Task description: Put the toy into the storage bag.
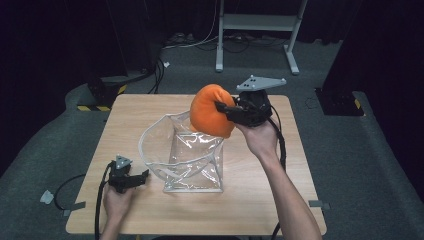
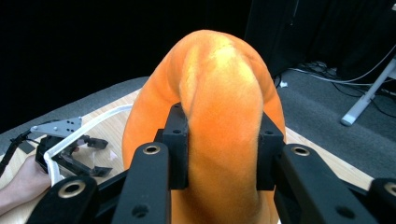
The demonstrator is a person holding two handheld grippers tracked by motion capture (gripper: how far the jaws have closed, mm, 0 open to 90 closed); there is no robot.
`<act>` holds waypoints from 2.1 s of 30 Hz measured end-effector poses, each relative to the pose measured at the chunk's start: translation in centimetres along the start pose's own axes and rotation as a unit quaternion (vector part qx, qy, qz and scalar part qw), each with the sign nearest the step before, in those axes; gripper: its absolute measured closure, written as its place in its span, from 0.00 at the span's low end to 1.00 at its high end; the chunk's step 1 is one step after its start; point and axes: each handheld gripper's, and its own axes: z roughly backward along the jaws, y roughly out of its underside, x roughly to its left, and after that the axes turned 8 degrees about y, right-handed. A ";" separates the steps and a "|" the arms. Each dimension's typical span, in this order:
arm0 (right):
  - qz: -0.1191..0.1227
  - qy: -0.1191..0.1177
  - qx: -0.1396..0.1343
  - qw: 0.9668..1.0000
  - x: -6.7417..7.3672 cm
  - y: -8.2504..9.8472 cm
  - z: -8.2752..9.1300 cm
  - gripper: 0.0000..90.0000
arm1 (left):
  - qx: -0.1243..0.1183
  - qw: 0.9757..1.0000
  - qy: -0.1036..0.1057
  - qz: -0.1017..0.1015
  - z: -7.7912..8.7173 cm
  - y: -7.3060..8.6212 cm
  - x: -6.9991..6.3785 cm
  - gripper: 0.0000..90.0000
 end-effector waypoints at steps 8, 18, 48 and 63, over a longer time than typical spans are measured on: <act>0.001 -0.007 0.007 1.000 0.7 -0.4 -1.6 0.74 | 0.000 1.000 0.000 0.000 0.0 0.0 0.0 0.19; 0.004 -0.008 0.017 1.000 1.3 -0.4 -3.4 0.74 | 0.000 1.000 0.000 0.000 0.0 0.0 0.0 0.19; 0.025 0.007 0.063 0.998 1.9 2.2 -7.5 0.73 | 0.000 1.000 0.000 -0.001 0.0 0.0 0.0 0.19; 0.043 0.011 0.090 0.995 2.1 3.3 -9.2 0.72 | 0.000 1.000 0.000 -0.001 0.0 0.0 0.0 0.19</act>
